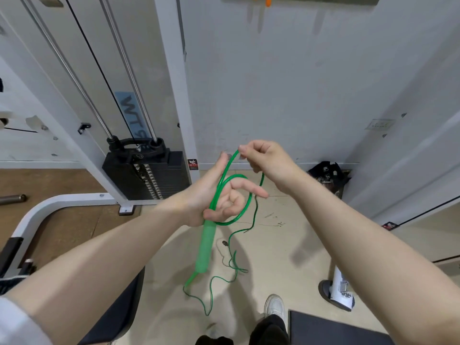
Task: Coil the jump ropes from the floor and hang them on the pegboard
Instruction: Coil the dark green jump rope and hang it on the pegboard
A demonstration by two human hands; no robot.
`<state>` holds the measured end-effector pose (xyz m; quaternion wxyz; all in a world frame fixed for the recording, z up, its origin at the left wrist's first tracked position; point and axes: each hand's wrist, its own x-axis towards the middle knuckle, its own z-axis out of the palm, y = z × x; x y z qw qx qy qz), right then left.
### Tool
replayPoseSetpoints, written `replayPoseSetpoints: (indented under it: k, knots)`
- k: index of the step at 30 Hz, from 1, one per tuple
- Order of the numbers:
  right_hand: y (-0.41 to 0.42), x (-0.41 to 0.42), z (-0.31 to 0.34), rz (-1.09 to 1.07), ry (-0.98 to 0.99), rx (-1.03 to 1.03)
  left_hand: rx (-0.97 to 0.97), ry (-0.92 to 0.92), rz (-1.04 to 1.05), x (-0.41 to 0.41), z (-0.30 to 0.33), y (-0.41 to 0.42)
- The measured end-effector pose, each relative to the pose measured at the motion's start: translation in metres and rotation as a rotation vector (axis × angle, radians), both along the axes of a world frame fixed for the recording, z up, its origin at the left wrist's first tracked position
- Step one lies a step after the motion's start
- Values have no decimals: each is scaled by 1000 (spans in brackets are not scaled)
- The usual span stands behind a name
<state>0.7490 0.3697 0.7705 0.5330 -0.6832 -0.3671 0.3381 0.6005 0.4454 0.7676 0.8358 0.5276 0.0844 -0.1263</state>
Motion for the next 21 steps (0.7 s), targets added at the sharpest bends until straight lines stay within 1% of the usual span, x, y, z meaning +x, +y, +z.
replayPoseSetpoints:
  k: [1, 2, 3, 4, 6, 8, 9, 11, 13, 14, 15, 16, 18, 20, 21]
  knots:
    - [-1, -4, -8, 12, -20, -23, -22, -63, 33, 0, 5, -1]
    - [-3, -9, -18, 50, -34, -54, -12, -114, 110, 1, 8, 0]
    - [-6, -14, -26, 106, -40, -107, 8, -126, 222, 2, 10, 4]
    - [-11, -19, -33, 178, -33, -196, 28, -103, 349, 3, 9, 9]
    - [-22, -26, -37, 365, 36, -435, 51, -30, 549, 0, 4, 21]
    - [-32, -33, -27, 552, 105, -617, 76, 18, 690, -4, -12, 34]
    - [-35, -36, -19, 630, 90, -667, 94, 36, 741, -6, -19, 40]
    - [-40, -42, 1, 768, -55, -699, 134, 88, 833, -9, -31, 48]
    - [-42, -47, 25, 834, -206, -609, 168, 123, 855, -11, -39, 48]
    - [-42, -47, 35, 812, -245, -527, 194, 129, 835, -11, -39, 44]
    - [-41, -46, 45, 739, -264, -430, 228, 133, 794, -11, -36, 36]
    - [-38, -43, 51, 624, -269, -317, 289, 139, 720, -11, -32, 28]
    - [-29, -33, 53, 322, -241, -83, 377, 173, 501, -12, -20, 9]
    - [-19, -21, 44, 62, -190, 56, 316, 215, 295, -12, -9, -2]
    - [-16, -17, 37, -19, -180, 71, 246, 202, 210, -12, -4, -6]
